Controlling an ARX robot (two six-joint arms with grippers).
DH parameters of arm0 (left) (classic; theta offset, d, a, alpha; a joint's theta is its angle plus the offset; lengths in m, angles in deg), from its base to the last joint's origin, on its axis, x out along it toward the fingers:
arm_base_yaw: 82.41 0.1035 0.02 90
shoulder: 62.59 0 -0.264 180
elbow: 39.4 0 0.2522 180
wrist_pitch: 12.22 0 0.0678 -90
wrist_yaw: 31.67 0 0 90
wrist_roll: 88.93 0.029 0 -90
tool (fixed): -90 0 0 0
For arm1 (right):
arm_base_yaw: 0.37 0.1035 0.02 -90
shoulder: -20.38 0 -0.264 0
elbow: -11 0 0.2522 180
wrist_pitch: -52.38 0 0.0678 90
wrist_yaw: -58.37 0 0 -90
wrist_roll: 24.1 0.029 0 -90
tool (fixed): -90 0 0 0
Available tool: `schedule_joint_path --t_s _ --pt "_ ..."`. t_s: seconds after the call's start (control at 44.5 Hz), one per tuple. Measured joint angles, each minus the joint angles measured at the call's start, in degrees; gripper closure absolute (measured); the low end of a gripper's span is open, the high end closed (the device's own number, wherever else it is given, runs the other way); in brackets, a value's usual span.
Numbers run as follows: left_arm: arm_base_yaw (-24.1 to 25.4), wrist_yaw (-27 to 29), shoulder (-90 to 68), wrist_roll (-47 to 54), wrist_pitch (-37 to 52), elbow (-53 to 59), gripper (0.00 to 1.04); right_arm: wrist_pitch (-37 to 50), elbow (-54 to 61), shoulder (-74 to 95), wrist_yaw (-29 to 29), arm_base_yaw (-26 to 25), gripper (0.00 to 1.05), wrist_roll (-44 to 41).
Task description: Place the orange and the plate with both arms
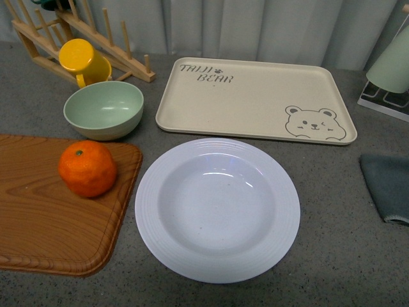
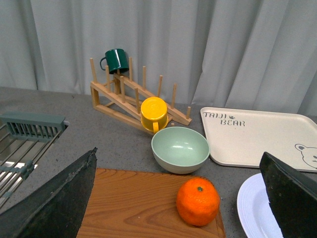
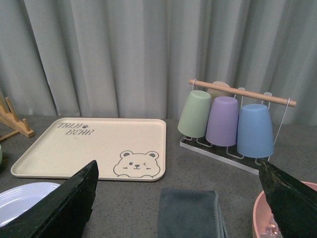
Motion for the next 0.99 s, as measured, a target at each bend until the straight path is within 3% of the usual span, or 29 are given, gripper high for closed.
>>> schedule_joint_path --t_s 0.989 --pt "0.0 0.0 0.0 0.0 0.0 0.0 0.07 0.0 0.0 0.0 0.0 0.0 0.09 0.0"
